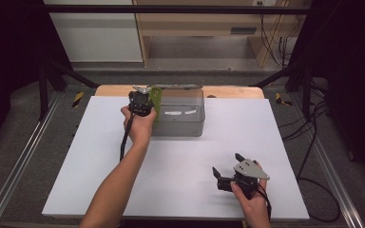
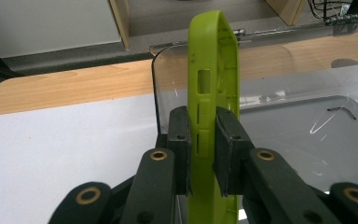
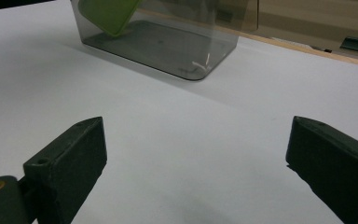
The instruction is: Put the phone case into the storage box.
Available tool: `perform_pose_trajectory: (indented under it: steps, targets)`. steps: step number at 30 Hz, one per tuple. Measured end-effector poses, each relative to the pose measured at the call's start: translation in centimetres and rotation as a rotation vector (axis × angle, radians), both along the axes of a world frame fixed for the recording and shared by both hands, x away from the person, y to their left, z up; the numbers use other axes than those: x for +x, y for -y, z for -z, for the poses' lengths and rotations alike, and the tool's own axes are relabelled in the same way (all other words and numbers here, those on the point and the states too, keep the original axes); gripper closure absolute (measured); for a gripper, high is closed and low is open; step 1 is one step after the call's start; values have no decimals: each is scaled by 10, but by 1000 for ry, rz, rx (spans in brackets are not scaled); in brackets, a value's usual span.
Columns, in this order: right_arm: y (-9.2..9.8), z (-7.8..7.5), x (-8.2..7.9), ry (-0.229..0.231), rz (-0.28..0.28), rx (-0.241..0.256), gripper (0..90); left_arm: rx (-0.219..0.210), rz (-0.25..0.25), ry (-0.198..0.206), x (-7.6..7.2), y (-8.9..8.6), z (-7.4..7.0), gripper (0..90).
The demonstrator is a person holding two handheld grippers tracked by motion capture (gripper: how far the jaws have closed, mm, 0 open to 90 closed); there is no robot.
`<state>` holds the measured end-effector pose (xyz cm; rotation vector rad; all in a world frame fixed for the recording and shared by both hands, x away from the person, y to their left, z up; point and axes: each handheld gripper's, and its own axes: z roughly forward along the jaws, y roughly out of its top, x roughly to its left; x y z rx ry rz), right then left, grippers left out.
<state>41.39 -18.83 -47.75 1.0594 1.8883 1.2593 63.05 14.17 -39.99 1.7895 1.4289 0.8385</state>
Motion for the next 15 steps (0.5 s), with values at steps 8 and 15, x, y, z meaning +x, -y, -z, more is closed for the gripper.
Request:
perform_pose_trajectory:
  steps: [8,15]
  targets:
    - [0,0,0,-1,2,2,55,1,-8,-19,-1,-3,-4,787]
    - [0,0,0,1,-2,-4,55,6,-11,-41,-2,-3,-6,787]
